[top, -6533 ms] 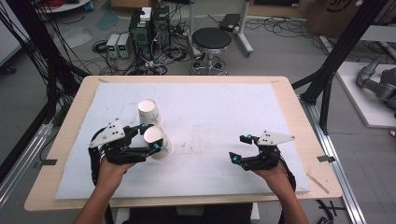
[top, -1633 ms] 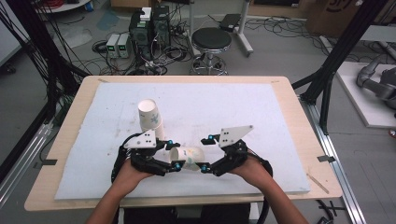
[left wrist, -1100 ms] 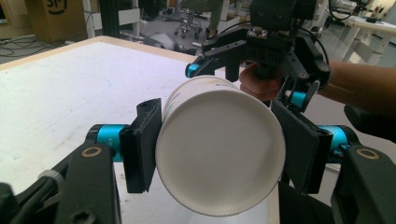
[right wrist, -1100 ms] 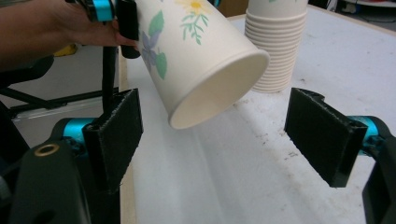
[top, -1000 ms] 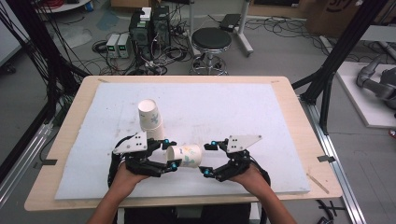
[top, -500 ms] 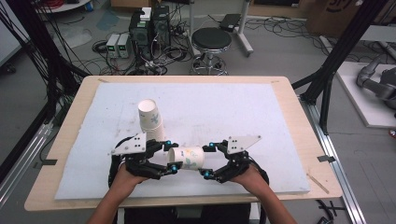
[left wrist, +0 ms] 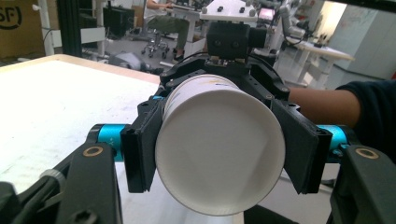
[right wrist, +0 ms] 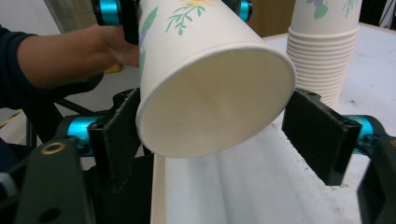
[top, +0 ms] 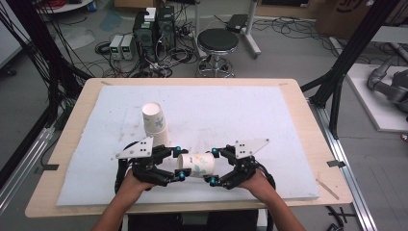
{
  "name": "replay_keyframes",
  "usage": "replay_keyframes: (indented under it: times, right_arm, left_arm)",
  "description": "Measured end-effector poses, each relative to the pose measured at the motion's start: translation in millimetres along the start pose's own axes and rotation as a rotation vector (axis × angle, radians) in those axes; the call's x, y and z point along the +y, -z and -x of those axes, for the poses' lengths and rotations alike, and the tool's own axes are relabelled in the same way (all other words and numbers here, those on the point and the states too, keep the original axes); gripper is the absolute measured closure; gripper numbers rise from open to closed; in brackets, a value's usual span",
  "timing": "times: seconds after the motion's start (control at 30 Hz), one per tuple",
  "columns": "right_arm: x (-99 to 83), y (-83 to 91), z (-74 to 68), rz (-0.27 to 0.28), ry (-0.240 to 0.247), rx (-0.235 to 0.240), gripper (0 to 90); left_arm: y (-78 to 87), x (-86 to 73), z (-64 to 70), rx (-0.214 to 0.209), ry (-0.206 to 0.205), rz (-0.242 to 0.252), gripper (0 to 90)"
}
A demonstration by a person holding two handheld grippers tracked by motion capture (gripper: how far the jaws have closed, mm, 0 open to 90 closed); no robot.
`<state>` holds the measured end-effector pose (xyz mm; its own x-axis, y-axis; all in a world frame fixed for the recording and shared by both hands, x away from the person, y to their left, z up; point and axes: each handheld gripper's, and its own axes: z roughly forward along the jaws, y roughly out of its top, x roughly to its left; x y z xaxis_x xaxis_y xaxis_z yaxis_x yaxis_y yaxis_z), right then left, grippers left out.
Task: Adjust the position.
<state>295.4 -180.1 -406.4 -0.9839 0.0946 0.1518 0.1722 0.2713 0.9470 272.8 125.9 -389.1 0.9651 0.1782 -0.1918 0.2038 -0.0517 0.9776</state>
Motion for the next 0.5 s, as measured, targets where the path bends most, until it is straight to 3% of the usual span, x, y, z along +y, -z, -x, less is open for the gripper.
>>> replay_keyframes:
  times: [0.13, 0.5]
  right_arm:
    - [-1.8, 3.5, 1.8, 0.027, -0.007, 0.018, 26.7]
    - [-1.4, 5.5, 2.0, 0.030, 0.002, 0.022, 28.7]
  left_arm:
    - [-0.1, -1.4, -0.8, -0.004, 0.013, 0.009, 36.7]
    - [-0.8, -2.7, 0.2, 0.001, 0.006, 0.004, 35.8]
